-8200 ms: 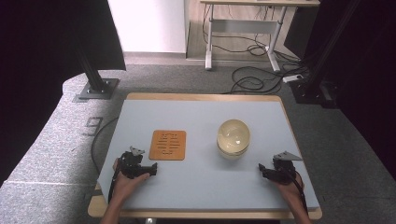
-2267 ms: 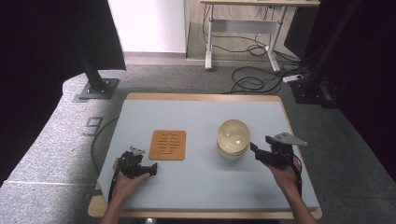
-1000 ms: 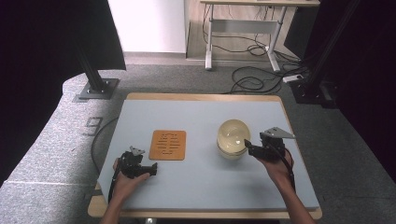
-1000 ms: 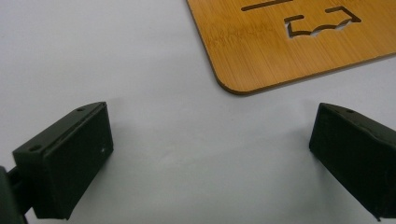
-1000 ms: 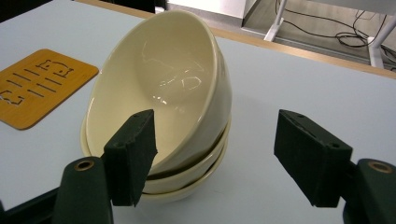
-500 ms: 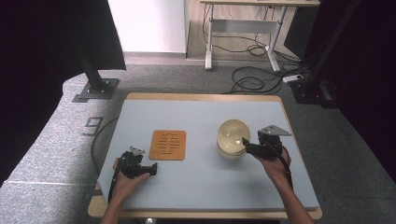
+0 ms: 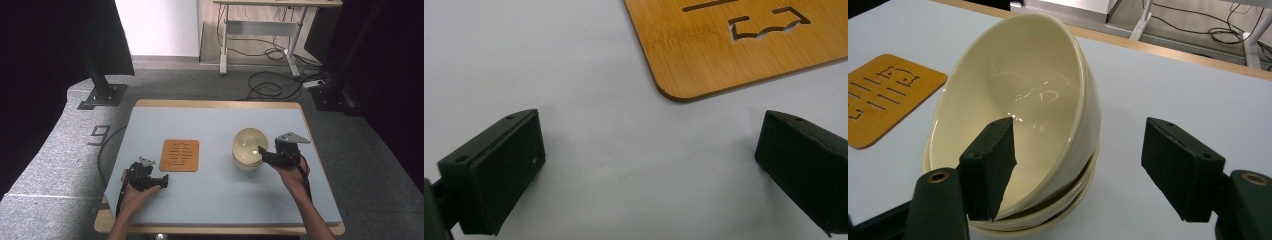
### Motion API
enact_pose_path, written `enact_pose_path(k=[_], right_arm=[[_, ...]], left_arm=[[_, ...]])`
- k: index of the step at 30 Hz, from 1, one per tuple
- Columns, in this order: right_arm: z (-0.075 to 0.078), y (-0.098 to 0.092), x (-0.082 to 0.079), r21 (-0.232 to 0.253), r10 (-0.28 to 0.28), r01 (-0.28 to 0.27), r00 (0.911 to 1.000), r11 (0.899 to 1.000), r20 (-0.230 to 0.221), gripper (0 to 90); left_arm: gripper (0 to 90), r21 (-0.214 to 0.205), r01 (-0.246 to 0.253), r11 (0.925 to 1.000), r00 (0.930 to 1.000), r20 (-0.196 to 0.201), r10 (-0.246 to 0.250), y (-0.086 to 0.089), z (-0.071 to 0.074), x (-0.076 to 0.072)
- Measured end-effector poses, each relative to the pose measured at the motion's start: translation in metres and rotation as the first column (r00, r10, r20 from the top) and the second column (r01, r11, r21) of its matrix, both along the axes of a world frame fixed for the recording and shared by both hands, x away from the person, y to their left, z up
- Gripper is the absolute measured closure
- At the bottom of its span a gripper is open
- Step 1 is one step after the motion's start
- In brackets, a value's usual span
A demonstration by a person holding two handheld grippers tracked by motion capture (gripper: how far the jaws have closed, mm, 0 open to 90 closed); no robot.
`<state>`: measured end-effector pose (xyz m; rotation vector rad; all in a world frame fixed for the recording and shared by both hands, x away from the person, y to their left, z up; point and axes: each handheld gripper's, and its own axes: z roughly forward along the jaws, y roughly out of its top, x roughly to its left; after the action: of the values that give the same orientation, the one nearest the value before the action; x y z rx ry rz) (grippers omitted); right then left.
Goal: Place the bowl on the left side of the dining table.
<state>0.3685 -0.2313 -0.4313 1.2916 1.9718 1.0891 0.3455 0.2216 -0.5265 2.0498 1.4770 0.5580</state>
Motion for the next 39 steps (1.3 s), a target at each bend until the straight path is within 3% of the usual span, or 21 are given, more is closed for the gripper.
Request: enact_pose_path(k=[39], right_arm=[[-0.007,0.011,0.024,-0.014,-0.03,0.029,0.999,0.999,-0.035,29.9]], left_arm=[[0.0,0.0,0.0,1.0,1.0,-0.001,0.0,0.0,0.0,0.0]])
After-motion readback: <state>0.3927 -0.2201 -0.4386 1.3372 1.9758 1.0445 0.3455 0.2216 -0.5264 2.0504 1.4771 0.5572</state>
